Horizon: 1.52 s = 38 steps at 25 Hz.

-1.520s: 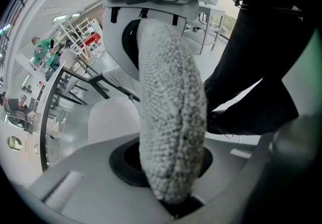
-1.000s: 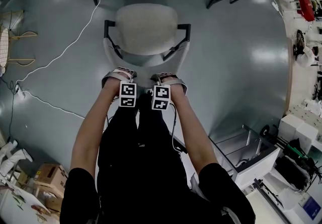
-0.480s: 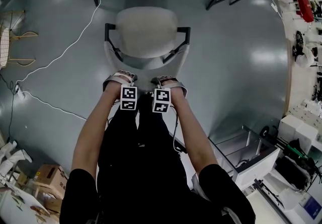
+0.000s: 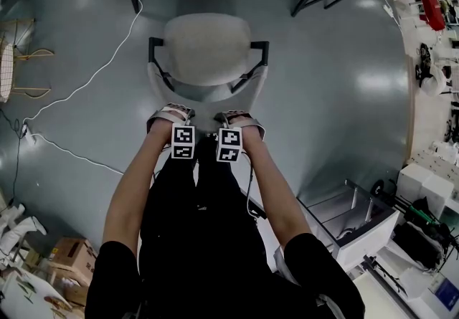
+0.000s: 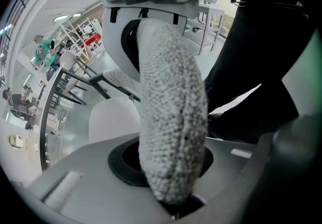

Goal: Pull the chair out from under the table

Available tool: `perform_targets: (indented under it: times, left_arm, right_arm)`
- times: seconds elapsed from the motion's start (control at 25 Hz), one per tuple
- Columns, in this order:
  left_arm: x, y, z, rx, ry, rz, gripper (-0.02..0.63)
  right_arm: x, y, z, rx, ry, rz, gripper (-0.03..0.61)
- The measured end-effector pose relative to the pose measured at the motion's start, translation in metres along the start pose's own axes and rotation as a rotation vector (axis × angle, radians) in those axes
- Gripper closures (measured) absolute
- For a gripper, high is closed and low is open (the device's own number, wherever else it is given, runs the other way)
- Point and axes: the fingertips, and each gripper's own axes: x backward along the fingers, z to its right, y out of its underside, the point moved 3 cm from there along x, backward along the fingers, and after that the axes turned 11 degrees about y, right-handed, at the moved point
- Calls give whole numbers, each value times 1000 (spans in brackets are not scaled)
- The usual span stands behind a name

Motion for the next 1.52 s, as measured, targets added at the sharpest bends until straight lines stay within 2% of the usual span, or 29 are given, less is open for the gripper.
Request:
perform_targets:
  times: [0.2, 0.56, 0.68, 1.04, 1.28, 1.52]
  left_arm:
    - [0, 1, 0, 16, 14, 2, 504]
    - [-5, 0, 5, 89, 106, 5, 373]
    - [-3, -1, 5, 108, 115, 19, 356]
    - [17, -7, 1, 145, 89, 92, 365]
    - [38, -19, 3, 125, 65, 123, 365]
    - [61, -23, -1, 143, 22, 163, 365]
  right_arm:
    - [1, -1, 0, -14, -25, -2, 468]
    - [-2, 0, -2, -28, -34, -9, 397]
    - [0, 0, -1, -33, -36, -14, 383]
    - [16, -2, 7, -50, -37, -22, 374]
    - [33, -6, 14, -50, -45, -8, 371]
    - [54, -10, 16, -58, -53, -5, 365]
